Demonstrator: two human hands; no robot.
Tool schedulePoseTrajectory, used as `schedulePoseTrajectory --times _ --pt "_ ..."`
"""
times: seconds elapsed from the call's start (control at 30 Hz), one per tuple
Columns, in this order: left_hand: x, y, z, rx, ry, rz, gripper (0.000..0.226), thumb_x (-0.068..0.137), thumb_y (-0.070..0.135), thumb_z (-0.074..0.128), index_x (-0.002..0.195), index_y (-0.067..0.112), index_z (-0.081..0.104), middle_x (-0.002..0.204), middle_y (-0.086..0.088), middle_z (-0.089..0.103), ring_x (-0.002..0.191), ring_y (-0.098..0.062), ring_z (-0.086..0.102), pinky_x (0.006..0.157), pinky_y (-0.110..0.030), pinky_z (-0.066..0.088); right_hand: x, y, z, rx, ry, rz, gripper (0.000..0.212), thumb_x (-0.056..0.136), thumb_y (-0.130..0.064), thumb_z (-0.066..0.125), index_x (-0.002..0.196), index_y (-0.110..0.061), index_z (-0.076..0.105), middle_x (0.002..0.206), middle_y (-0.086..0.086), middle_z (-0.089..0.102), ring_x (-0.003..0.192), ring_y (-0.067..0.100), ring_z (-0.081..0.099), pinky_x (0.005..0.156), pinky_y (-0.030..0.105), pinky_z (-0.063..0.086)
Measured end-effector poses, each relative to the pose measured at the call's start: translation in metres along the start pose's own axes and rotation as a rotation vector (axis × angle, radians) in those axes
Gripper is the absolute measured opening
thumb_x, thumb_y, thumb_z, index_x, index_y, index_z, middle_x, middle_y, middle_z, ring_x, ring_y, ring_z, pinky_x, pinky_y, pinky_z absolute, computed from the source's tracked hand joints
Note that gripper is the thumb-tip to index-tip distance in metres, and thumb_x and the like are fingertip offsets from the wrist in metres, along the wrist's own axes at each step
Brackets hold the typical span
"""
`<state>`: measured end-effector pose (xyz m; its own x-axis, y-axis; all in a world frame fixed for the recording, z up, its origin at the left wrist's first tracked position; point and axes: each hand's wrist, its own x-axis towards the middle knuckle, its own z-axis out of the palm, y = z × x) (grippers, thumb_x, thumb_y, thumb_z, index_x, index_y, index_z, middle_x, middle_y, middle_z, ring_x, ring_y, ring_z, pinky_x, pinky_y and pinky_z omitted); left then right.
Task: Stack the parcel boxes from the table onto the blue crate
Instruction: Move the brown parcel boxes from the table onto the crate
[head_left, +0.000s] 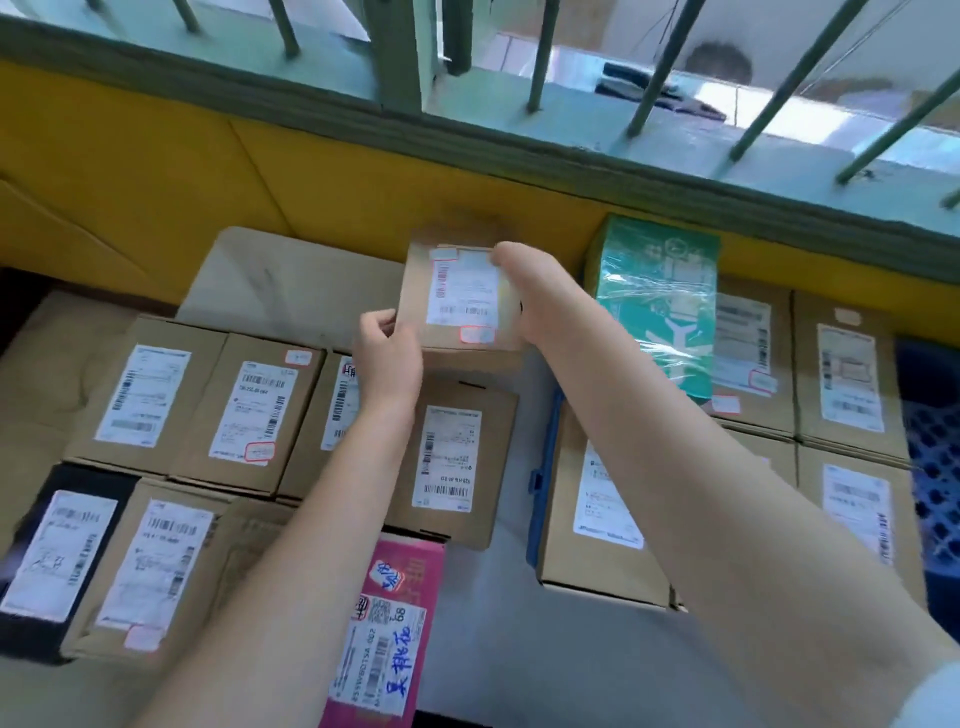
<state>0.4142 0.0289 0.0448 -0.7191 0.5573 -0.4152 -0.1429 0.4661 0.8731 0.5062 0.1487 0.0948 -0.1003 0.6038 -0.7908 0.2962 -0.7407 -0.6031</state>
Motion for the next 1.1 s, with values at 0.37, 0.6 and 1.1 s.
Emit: schedulePoseTrajectory --times 0.37,0.6,1.1 --pt "-0.202 0.046 0.122 -0.165 -0.184 0.286 0.015 0.087 0.036 0.053 0.102 0.039 0.052 0.116 0.002 0.064 0.109 -0.018 0.062 0.097 -0.045 0.051 -0.122 0.066 -0.249 0.088 0.093 -0.649 0.046 0.096 -0.013 0.055 0.135 -0.034 0.043 0.108 -0.016 0.059 0.091 0.005 0.066 0.065 0.022 0.059" --pt "-0.321 0.023 0.288 -0.047 -0.289 0.237 0.035 0.090 0.035 0.044 0.124 0.027 0.046 0.127 -0.006 0.057 0.111 -0.021 0.060 0.093 -0.044 0.054 -0.131 0.140 -0.441 -0.239 0.196 -0.777 0.046 0.081 -0.018 0.072 0.120 -0.023 0.049 0.119 -0.004 0.063 0.109 0.013 0.062 0.088 0.038 0.057" --pt "-0.363 -0.022 0.433 0.690 -0.598 0.508 0.043 0.096 0.019 0.058 0.138 0.018 0.050 0.128 0.001 0.061 0.115 -0.012 0.056 0.084 -0.021 0.044 -0.042 0.228 -0.597 -0.674 0.367 -0.564 0.091 0.081 -0.031 0.077 0.154 -0.024 0.023 0.155 0.008 0.022 0.136 0.027 0.032 0.112 0.042 0.036"
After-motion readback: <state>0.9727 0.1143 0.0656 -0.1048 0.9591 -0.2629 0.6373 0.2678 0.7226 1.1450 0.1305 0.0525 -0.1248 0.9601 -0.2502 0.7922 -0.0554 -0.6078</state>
